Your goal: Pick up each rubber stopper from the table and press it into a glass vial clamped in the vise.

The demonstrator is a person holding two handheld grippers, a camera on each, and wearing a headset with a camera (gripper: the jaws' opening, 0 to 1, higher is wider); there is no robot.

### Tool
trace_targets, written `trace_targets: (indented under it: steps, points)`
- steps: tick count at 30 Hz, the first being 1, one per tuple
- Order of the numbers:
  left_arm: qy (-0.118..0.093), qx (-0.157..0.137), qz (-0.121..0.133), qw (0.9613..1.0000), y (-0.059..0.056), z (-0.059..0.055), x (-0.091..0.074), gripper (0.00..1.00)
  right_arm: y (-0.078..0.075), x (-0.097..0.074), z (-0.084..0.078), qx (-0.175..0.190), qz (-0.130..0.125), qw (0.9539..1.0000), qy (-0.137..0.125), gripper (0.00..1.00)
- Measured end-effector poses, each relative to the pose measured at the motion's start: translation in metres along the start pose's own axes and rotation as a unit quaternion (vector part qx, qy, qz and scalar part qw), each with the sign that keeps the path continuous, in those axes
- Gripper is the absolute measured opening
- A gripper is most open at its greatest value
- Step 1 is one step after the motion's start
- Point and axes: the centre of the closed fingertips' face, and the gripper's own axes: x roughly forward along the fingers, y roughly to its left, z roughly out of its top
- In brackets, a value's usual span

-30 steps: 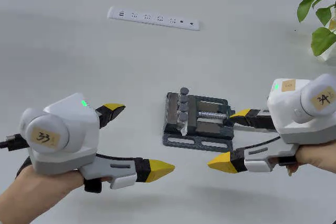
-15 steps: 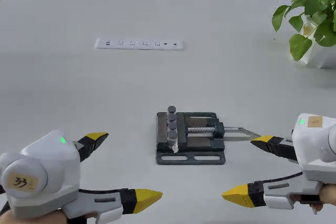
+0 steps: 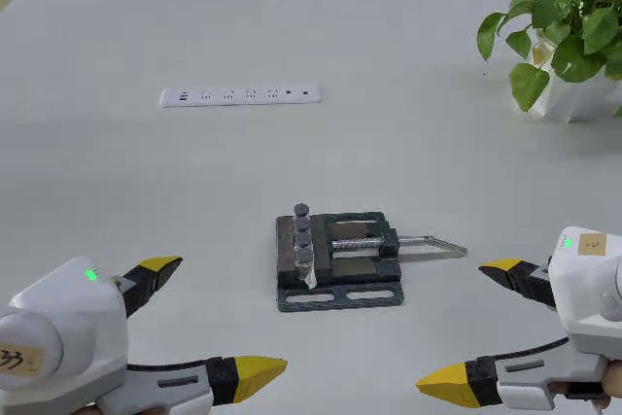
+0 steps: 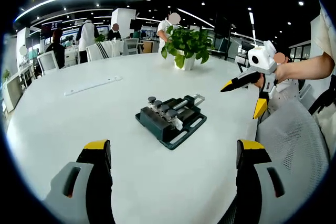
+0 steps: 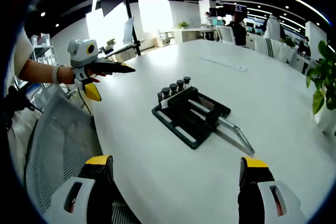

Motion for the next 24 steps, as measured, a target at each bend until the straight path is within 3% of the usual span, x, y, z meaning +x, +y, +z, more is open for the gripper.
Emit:
trace_targets:
  steps: [8,13,16,24]
  points:
    - [-0.007,0.001,0.008,0.9999,-0.004,0.003,0.002,0.99,-0.002,0.002,-0.001,0.0,0.003,1.0,-0.008,0.99]
    - [-0.007,0.0,0.015,0.9999,-0.003,0.002,0.001,0.99,-0.003,0.005,0.007,0.006,0.002,0.9994,-0.032,0.99]
    - [-0.015,-0.002,0.02,0.9997,-0.004,0.007,-0.001,0.99,0.0,0.008,0.003,0.01,0.007,0.9996,-0.027,0.99]
    - [-0.019,-0.003,0.025,0.9995,-0.001,-0.002,-0.002,0.99,0.011,0.011,-0.001,0.01,0.018,0.9994,-0.027,0.99]
